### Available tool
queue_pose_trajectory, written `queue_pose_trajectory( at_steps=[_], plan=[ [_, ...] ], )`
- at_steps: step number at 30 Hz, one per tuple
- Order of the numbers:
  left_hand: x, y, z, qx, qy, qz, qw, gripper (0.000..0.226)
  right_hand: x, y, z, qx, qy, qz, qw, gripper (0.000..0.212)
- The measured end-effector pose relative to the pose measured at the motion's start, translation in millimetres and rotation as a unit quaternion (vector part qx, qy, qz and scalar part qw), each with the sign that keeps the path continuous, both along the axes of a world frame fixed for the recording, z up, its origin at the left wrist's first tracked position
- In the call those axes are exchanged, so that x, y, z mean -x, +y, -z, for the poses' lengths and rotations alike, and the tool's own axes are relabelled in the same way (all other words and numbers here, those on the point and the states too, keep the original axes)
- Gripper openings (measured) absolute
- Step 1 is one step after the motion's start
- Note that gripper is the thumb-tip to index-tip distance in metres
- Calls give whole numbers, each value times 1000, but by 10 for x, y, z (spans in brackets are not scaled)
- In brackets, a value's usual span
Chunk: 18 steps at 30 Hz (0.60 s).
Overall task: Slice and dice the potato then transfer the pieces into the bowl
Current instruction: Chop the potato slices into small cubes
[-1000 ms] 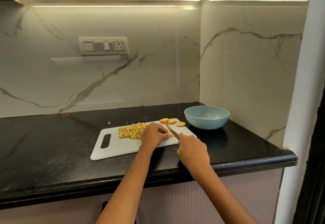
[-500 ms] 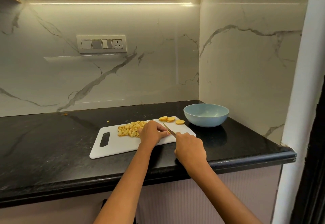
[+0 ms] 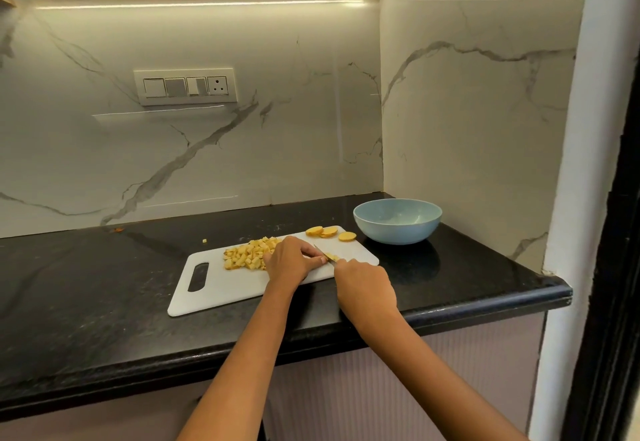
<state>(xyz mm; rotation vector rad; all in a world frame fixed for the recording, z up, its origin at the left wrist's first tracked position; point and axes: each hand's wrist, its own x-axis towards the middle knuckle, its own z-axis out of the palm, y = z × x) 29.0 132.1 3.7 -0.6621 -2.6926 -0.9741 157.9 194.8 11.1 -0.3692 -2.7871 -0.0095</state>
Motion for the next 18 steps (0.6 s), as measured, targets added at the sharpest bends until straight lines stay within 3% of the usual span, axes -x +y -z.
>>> queue_pose_trajectory(
  at_steps=[6, 18],
  plan=[
    [-26, -3, 6, -3, 20, 10, 1000, 12, 58, 17, -7, 21, 18, 0, 1000, 27],
    [28, 49, 3, 8, 53, -15, 998, 15, 168, 278, 93, 159, 123, 62, 978, 25]
  ],
)
